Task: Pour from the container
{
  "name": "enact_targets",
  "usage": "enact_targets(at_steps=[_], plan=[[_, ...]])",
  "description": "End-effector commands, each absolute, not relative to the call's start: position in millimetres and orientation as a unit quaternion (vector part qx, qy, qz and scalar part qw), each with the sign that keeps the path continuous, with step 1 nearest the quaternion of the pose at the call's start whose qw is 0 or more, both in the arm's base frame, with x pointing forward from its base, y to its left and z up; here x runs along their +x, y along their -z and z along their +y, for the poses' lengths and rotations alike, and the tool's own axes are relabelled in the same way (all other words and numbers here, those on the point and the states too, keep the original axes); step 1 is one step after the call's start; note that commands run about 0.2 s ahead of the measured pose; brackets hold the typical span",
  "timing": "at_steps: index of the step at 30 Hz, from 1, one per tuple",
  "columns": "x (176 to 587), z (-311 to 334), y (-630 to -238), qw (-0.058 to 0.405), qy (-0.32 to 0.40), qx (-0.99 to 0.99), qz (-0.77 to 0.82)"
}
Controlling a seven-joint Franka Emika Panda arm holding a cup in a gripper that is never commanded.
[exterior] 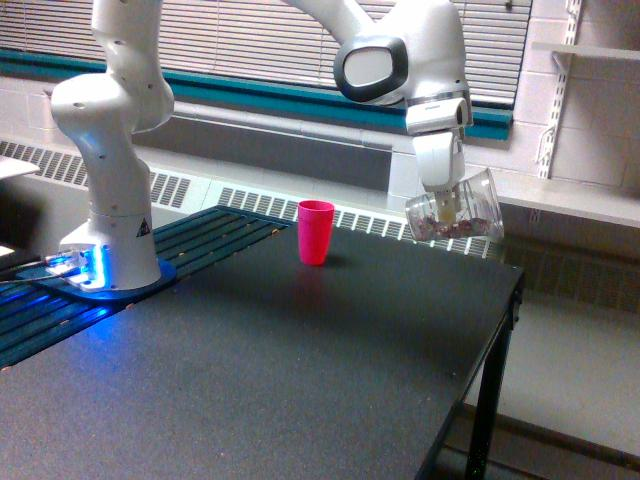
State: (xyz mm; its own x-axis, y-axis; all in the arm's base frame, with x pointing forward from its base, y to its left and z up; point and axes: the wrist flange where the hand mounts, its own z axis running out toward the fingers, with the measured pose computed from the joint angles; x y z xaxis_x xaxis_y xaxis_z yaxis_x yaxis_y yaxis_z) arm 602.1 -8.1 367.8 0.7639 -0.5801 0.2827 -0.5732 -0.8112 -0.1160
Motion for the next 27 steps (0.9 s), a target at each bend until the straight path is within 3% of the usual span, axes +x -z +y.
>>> enact_targets(at_steps=[1,27], plan=[[603,-9,-368,0.01,0.156,-0.938,0.311],[560,25,-345,-0.003,0.174,-0.955,0.24]])
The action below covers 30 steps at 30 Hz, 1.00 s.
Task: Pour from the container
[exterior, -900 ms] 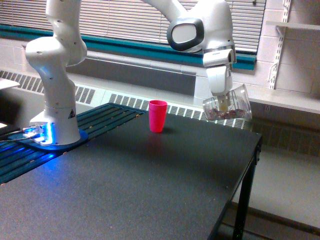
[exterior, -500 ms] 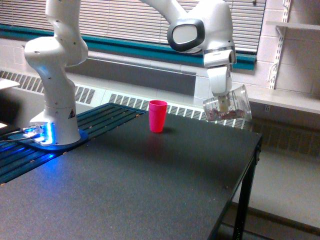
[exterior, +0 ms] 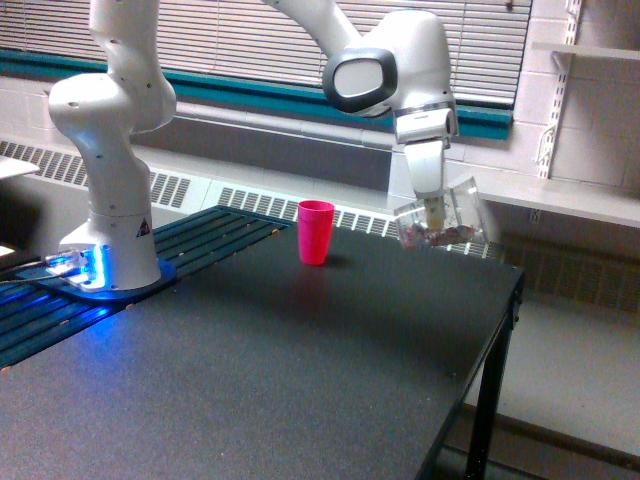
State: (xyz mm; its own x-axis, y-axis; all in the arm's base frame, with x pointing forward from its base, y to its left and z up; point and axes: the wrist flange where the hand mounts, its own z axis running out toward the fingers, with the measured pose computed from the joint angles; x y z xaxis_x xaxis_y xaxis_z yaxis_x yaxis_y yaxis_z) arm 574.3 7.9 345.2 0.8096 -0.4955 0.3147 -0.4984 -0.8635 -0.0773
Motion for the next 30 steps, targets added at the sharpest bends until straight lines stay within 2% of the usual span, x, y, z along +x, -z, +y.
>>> enact_targets(at_steps=[1,30], plan=[[557,27,-344,0.003,-0.175,0.956,-0.237],[453,125,-316,-0.008,-0.174,0.976,-0.132]])
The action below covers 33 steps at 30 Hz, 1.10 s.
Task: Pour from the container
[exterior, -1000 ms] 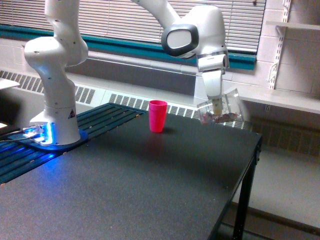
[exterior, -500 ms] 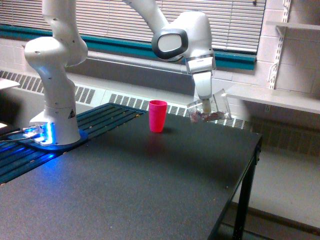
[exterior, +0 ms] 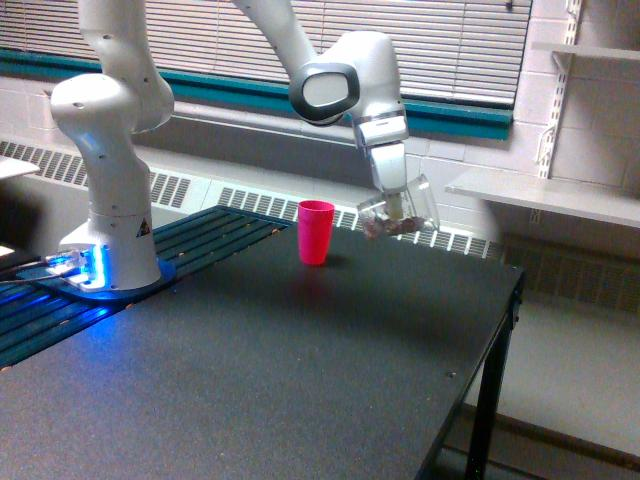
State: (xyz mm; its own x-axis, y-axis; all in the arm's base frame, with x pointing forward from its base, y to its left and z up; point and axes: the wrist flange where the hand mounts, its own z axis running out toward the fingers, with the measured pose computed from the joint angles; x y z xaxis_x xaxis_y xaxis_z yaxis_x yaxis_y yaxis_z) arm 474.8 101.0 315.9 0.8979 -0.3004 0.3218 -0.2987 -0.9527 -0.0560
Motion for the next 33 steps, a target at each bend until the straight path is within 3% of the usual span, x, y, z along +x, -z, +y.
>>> enact_targets(at_steps=[1,33], plan=[[449,128,-316,0.009,0.174,-0.977,0.127],[328,199,-297,0.004,0.173,-0.983,-0.053]])
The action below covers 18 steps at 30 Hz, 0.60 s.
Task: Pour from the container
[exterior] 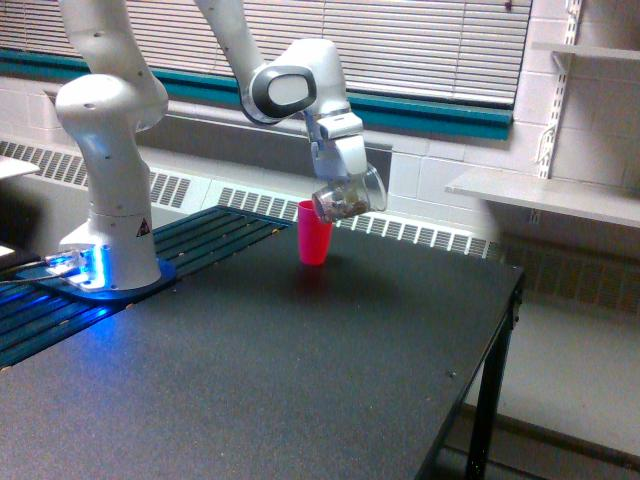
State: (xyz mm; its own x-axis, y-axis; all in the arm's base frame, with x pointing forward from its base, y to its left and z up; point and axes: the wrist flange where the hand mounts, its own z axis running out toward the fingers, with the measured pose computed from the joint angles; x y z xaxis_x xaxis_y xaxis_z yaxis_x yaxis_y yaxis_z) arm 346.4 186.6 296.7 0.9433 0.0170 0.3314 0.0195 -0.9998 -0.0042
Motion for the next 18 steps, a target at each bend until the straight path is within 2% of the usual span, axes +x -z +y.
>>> enact_targets(at_steps=[1,18], plan=[[324,200,-297,0.004,0.173,-0.983,-0.058],[271,210,-293,-0.004,0.166,-0.977,-0.132]])
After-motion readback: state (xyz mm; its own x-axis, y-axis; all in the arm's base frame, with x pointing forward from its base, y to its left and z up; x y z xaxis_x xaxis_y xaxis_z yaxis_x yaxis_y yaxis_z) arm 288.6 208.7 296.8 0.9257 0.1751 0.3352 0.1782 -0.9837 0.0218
